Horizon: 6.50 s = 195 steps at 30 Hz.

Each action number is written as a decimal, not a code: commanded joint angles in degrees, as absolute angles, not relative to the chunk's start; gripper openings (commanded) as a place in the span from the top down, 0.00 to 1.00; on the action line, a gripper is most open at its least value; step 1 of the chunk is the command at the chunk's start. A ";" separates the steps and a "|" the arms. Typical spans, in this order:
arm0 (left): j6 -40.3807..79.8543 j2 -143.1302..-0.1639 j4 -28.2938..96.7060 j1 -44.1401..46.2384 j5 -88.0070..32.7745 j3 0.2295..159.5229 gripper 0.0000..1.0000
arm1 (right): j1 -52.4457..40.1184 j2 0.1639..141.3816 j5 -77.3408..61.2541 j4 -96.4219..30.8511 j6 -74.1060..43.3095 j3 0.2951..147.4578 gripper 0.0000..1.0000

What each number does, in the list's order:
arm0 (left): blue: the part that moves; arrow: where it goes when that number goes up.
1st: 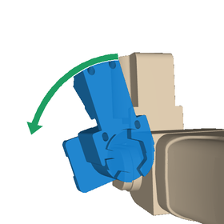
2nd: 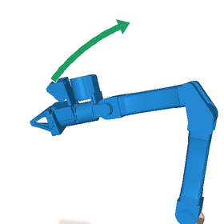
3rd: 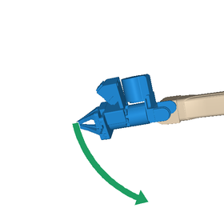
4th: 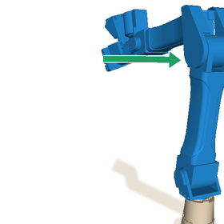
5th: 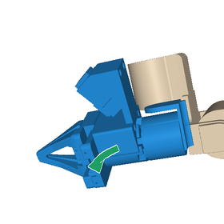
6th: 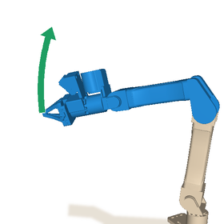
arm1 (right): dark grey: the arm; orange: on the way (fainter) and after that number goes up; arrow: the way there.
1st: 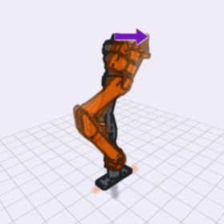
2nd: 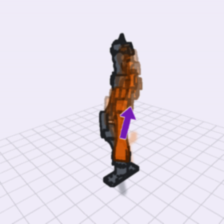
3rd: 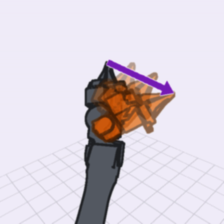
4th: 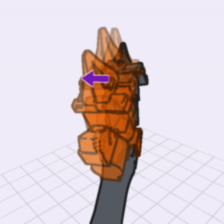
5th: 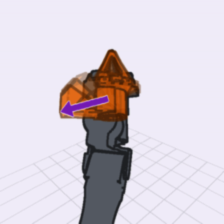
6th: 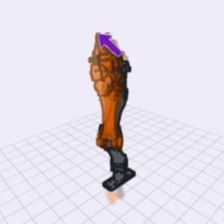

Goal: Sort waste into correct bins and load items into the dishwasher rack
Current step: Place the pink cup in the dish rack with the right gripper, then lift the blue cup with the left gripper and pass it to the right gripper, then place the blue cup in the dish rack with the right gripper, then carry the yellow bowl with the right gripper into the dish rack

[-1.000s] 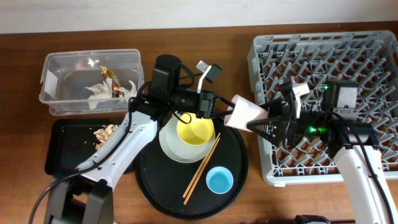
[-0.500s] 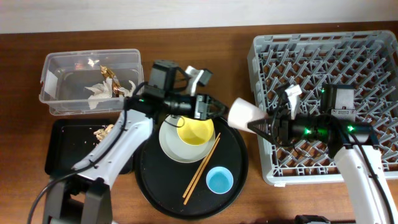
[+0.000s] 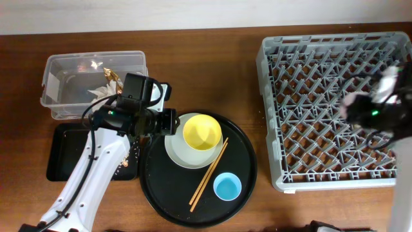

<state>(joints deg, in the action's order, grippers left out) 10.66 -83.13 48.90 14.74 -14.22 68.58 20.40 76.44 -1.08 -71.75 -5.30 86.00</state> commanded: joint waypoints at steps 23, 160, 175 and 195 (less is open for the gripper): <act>9.69 -82.11 48.97 14.57 -12.62 68.84 0.52 | 45.87 110.00 3.01 -73.65 -15.53 100.92 0.08; 9.30 -71.02 52.42 5.41 -5.52 72.31 0.62 | 32.97 109.67 -1.96 -83.85 -9.30 100.29 0.13; 9.30 -74.54 56.47 5.41 -5.52 72.20 0.48 | 8.58 97.67 -15.73 -79.92 -2.79 100.31 0.13; 9.30 -82.17 63.72 5.41 -1.65 72.16 0.29 | -28.86 126.87 -14.59 -70.57 -9.98 100.29 0.66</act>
<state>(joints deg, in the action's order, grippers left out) 9.82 -81.97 63.66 5.54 -2.50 71.94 -28.34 125.14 -14.94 -70.81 -9.54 99.96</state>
